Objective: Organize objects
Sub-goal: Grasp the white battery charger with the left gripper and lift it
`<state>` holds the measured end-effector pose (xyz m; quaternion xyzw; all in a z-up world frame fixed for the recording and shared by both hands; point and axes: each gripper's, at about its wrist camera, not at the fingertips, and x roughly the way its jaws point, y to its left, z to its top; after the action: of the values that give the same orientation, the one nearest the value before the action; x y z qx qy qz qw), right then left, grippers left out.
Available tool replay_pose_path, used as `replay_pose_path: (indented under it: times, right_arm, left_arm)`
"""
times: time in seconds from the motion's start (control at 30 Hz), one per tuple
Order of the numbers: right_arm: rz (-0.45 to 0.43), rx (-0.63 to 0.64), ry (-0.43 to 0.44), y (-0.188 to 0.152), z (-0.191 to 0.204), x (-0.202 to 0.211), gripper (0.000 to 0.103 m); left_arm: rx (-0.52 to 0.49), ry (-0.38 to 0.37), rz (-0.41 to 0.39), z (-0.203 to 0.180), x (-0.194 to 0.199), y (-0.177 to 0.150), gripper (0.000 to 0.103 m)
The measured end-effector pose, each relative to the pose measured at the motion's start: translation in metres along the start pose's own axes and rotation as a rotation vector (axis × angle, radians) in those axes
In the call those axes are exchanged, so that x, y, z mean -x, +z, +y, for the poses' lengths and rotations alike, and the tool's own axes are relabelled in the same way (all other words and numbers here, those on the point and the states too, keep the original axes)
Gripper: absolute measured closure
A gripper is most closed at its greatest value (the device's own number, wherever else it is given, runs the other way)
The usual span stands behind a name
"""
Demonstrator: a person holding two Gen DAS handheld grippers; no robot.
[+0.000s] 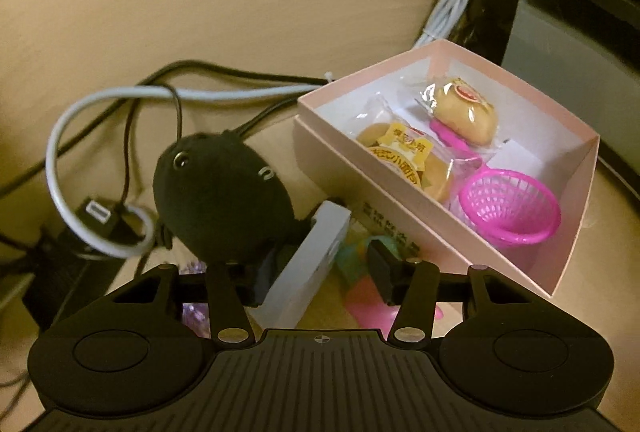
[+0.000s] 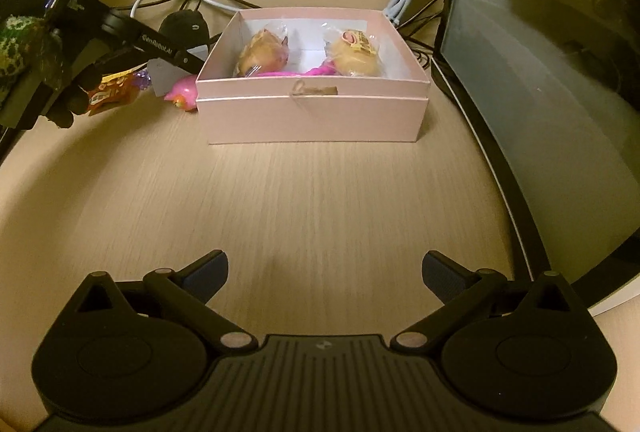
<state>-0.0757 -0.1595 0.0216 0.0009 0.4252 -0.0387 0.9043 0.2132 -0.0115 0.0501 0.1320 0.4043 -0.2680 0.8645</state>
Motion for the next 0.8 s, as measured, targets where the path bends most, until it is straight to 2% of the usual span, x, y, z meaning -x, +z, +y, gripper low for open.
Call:
replay_pose_path:
  times: [0.07, 0.13, 0.17, 0.2, 0.27, 0.4, 0.53, 0.8]
  right_arm:
    - [0.006, 0.003, 0.005, -0.001, 0.002, -0.001, 0.0]
    - [0.01, 0.004, 0.007, -0.002, 0.003, -0.001, 0.0]
    - [0.011, 0.007, 0.01, -0.003, 0.004, -0.001, 0.0]
    - [0.012, 0.009, 0.012, -0.004, 0.005, 0.0, 0.0]
    - [0.012, 0.012, 0.018, -0.006, 0.006, 0.001, 0.0]
    - [0.011, 0.009, 0.026, -0.009, 0.007, 0.003, 0.0]
    - [0.011, -0.003, 0.033, -0.011, 0.006, 0.005, 0.0]
    - [0.024, -0.004, 0.042, -0.016, 0.011, 0.0, 0.0]
  left_arm:
    - [0.016, -0.007, -0.001, 0.004, 0.001, -0.002, 0.051]
    - [0.064, -0.024, 0.004, 0.009, 0.002, -0.004, 0.062]
    - [0.101, -0.04, 0.013, 0.012, 0.002, -0.004, 0.074]
    - [0.144, -0.055, 0.022, 0.015, 0.003, -0.004, 0.081]
    - [0.207, -0.056, 0.036, 0.019, 0.005, -0.006, 0.081]
    - [0.223, -0.021, 0.02, 0.014, 0.013, -0.015, 0.087]
    - [0.268, -0.003, -0.004, 0.01, 0.03, -0.037, 0.088]
    - [0.248, 0.081, -0.007, -0.008, 0.083, -0.095, 0.088]
